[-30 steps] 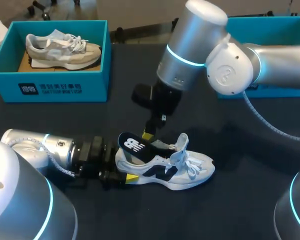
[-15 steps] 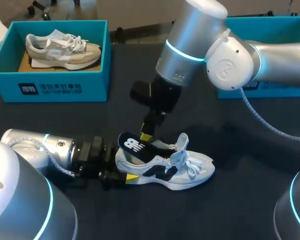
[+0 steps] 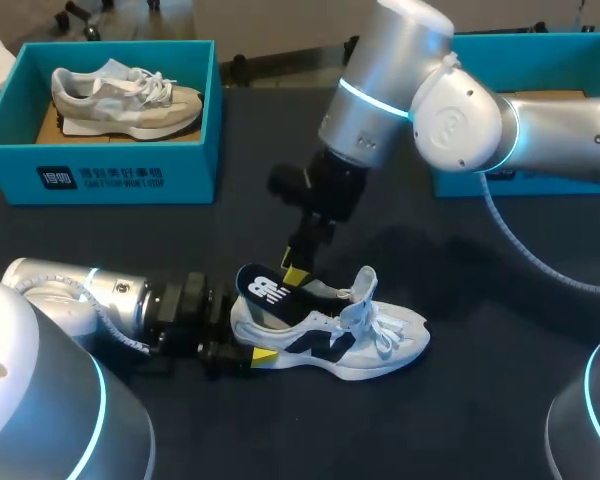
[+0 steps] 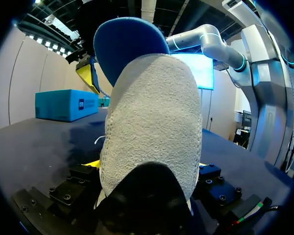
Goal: Take the shoe out of the shoebox, open the shoe tongue, remove and reinsert the insole, then place the shoe into the shoebox
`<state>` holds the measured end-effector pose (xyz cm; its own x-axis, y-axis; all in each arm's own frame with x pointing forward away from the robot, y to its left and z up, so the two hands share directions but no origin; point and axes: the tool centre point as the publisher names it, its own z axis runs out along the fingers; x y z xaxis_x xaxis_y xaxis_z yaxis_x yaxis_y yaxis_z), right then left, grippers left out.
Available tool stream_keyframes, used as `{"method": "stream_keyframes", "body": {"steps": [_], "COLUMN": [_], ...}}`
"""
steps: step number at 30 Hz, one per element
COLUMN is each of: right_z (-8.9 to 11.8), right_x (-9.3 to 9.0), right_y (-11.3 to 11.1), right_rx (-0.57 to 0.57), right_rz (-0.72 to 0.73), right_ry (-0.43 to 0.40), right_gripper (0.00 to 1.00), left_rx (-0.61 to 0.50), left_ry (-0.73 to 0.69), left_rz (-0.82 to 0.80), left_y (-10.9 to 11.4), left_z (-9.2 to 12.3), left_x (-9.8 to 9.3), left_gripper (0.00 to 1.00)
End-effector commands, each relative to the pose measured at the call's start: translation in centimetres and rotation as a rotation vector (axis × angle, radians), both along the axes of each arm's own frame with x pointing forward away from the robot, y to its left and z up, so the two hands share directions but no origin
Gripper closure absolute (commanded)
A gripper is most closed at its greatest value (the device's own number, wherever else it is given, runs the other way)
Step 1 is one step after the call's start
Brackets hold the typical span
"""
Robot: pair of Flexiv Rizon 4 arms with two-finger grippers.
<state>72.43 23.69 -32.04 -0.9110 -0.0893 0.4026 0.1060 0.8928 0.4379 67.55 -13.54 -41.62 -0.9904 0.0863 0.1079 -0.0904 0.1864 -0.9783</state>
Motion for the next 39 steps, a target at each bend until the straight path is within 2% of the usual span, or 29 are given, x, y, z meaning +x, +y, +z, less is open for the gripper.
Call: {"method": "stream_keyframes", "body": {"steps": [1,12,26,39], "right_z": [-0.2,-0.4,-0.6,-1.2], "right_x": [0.1,-1.1,-2.0,-0.7], "right_y": [0.1,1.3,1.5,0.6], "right_rx": [0.026,0.014,0.02,0.052], "right_rz": [0.02,0.069,0.103,0.121], "right_ry": [0.016,0.058,0.113,0.171], "right_gripper": [0.56,0.65,0.67,0.66], "left_rx": [0.002,0.002,0.002,0.002], "left_ry": [0.0,0.0,0.0,0.0], "left_rz": [0.001,0.001,0.001,0.001], "left_y": [0.0,0.0,0.0,0.0], "left_z": [0.1,0.1,0.1,0.1], "left_x": [0.0,0.0,0.0,0.0], "left_gripper": [1.0,1.0,1.0,1.0]}}
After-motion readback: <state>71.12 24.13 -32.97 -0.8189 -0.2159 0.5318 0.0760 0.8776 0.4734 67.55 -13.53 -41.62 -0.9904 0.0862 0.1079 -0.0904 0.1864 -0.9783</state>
